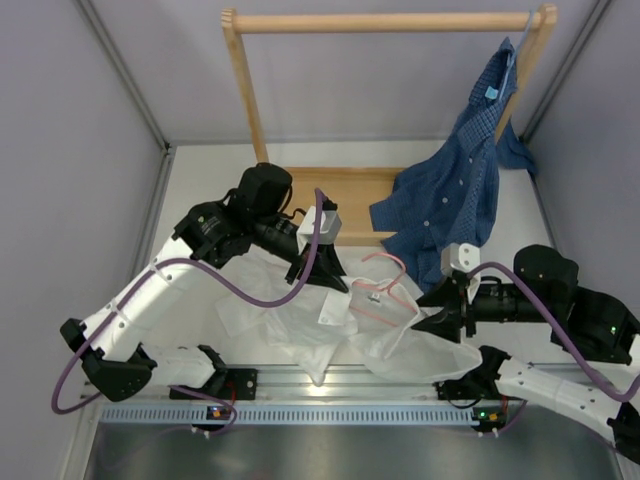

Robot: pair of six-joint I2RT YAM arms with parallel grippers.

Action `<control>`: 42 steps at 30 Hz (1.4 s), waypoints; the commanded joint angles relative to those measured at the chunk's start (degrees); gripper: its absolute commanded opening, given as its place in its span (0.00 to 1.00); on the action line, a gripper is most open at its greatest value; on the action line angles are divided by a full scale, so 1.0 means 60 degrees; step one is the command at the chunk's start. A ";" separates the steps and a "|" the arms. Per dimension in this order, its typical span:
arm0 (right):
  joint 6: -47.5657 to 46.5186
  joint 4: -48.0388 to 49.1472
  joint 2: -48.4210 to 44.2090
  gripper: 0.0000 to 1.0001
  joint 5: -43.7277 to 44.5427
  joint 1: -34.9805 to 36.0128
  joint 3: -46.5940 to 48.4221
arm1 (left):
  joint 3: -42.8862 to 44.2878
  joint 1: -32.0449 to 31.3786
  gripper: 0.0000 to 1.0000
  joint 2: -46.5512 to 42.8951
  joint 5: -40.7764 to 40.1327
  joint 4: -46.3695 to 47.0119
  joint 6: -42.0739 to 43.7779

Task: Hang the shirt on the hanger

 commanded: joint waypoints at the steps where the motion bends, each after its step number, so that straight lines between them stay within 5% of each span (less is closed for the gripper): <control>1: -0.0192 0.1253 0.0142 0.41 -0.0416 0.0023 0.0079 | 0.0417 -0.0002 0.00 -0.0003 0.0489 0.0126 -0.0027; 5: -0.0075 0.1679 0.0084 0.08 -0.0257 0.0037 -0.0229 | 0.0578 0.0027 0.00 0.0012 0.0226 0.0111 -0.0275; 13: 0.0086 0.1665 0.0055 0.00 0.0651 0.0023 -0.0054 | 0.0915 0.0115 0.02 -0.0251 -0.1719 0.0841 -0.1533; 14: 0.0072 0.1665 0.0040 0.00 0.1001 0.0023 0.0033 | 0.0857 0.0115 0.10 -0.0339 -0.2158 0.1075 -0.1768; 17: 0.0115 0.1782 0.0069 0.00 0.1937 0.0023 0.0545 | 0.0841 0.0115 0.96 -0.0661 -0.4661 0.1970 -0.2896; 22: 0.0480 0.1928 0.0493 0.00 0.3755 0.0037 0.1205 | 0.2464 0.0115 0.98 -0.0999 -0.9449 0.1406 -0.4769; 23: 0.0554 0.1987 0.0595 0.00 0.4324 0.0023 0.1380 | 0.2845 0.0115 0.98 -0.1043 -1.1313 0.1125 -0.5063; 27: 0.1067 0.2206 0.1414 0.00 0.5778 0.0037 0.2215 | 0.2967 0.0115 0.98 -0.2414 -1.4033 0.0785 -0.6220; 31: 0.1083 0.2880 0.2118 0.00 0.6526 0.0023 0.3619 | 0.1724 0.0115 0.98 -0.3751 -1.4541 0.0712 -0.6486; 38: 0.0542 0.1841 0.4929 0.00 0.8531 0.0023 0.8567 | -0.1879 0.0115 0.98 -0.6006 -1.5023 0.0345 -0.6926; 42: 0.0247 0.1753 0.5942 0.00 0.9105 0.0008 0.8956 | -0.3609 0.0115 0.98 -0.7266 -1.5594 0.0564 -0.6970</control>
